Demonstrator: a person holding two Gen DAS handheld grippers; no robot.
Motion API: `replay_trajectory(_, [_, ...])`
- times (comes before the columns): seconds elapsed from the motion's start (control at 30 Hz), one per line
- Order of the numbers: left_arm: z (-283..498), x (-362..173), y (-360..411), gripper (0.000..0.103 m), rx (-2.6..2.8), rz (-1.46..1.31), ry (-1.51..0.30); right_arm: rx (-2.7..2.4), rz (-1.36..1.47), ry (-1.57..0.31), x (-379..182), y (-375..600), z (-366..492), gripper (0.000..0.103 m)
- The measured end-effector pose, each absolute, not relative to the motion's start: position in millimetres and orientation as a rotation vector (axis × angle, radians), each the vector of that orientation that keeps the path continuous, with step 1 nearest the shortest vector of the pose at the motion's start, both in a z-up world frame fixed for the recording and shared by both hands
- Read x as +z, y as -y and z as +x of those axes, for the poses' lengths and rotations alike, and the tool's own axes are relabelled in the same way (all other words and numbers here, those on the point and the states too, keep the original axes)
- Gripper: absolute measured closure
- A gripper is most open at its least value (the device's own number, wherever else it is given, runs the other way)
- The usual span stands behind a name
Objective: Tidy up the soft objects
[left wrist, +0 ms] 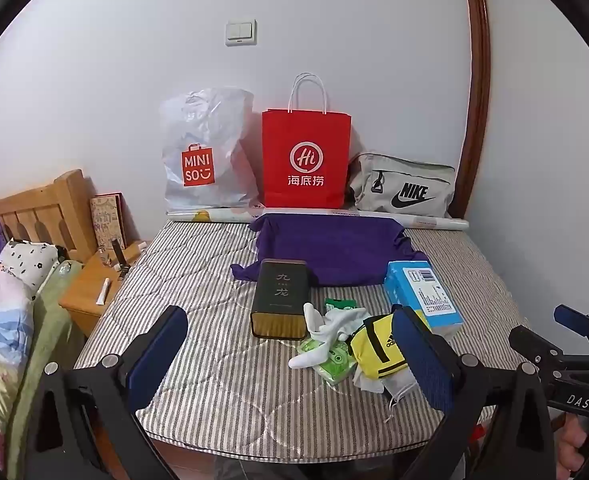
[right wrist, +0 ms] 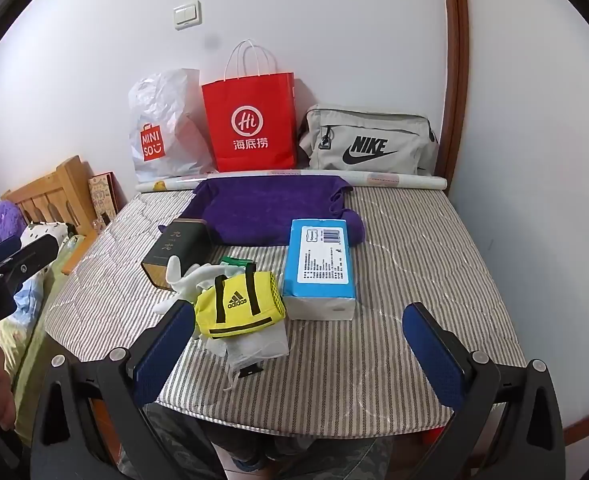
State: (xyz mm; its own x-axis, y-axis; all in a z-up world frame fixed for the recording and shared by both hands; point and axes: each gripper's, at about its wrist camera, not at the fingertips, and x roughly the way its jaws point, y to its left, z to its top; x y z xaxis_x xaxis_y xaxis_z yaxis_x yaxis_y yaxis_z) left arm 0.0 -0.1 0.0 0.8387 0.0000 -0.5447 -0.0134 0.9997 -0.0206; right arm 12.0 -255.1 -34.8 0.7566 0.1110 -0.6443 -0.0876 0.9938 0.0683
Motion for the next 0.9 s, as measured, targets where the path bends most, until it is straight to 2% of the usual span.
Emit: replay_trajectory(0.9, [0.1, 0.0, 0.2, 0.000, 0.008, -0.025, -0.575, 0.111, 0.032, -0.698, -31.6, 257.0, 9.7, 0.001])
